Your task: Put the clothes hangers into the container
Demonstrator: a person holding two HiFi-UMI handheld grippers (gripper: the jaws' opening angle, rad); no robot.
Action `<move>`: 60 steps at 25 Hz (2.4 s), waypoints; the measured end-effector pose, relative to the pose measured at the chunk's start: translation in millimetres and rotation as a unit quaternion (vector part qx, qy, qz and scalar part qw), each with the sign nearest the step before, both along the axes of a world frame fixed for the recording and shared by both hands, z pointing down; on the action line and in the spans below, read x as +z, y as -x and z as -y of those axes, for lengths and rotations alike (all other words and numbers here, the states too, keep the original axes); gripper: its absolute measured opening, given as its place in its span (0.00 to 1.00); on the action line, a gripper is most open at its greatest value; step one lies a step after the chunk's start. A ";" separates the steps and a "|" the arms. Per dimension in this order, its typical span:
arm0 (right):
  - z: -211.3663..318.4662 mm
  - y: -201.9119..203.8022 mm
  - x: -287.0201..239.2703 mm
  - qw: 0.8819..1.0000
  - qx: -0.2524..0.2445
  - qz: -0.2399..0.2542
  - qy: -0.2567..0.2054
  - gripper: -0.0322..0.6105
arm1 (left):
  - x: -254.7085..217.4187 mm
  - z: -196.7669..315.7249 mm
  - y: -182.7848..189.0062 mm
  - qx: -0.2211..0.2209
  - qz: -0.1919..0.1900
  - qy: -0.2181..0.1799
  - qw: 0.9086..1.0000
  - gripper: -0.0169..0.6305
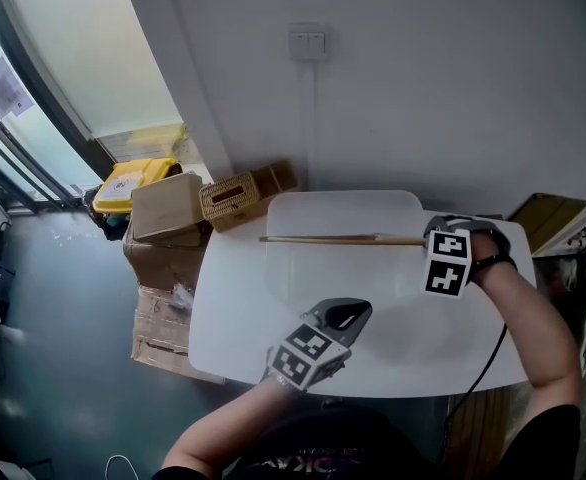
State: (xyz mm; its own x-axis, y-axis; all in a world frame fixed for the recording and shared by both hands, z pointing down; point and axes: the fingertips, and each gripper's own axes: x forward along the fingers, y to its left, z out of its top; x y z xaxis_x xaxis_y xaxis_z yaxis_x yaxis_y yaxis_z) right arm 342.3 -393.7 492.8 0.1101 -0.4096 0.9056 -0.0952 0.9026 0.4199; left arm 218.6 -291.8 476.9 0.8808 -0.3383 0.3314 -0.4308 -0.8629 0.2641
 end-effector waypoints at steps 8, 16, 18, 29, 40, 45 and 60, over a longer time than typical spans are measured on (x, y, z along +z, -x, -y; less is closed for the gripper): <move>14.9 -25.4 -10.3 0.996 -0.054 -0.073 -0.025 0.14 | 1.4 6.9 -12.4 0.005 -0.001 0.003 1.000 0.03; 22.8 -0.3 14.7 0.992 -0.096 -0.083 -0.025 0.14 | -0.9 10.5 -26.6 0.021 0.001 0.001 1.000 0.03; 30.0 5.0 16.3 0.989 -0.110 -0.095 -0.030 0.14 | 0.1 10.4 -28.2 0.023 0.002 0.003 1.000 0.03; 54.4 -30.7 10.1 0.971 -0.149 -0.183 -0.048 0.14 | 6.6 10.3 -16.5 0.005 0.002 0.009 1.000 0.03; 56.0 6.9 60.2 0.962 -0.195 -0.193 -0.009 0.14 | 7.2 7.1 -11.9 -0.003 0.000 0.014 1.000 0.03; 60.5 4.9 77.5 0.957 -0.198 -0.211 0.002 0.14 | 10.5 6.4 -4.2 -0.010 0.001 0.020 1.000 0.03; 75.4 4.6 104.1 0.956 -0.183 -0.226 0.024 0.14 | 24.1 8.4 14.6 -0.022 -0.002 0.037 0.999 0.03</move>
State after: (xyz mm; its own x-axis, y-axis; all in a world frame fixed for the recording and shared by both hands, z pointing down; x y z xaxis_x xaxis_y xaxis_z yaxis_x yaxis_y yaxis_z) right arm 337.7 -469.0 596.9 0.3518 -0.4551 0.8180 0.4133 0.8596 0.3005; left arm 204.0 -300.2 501.1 0.8670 -0.3522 0.3526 -0.4671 -0.8211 0.3282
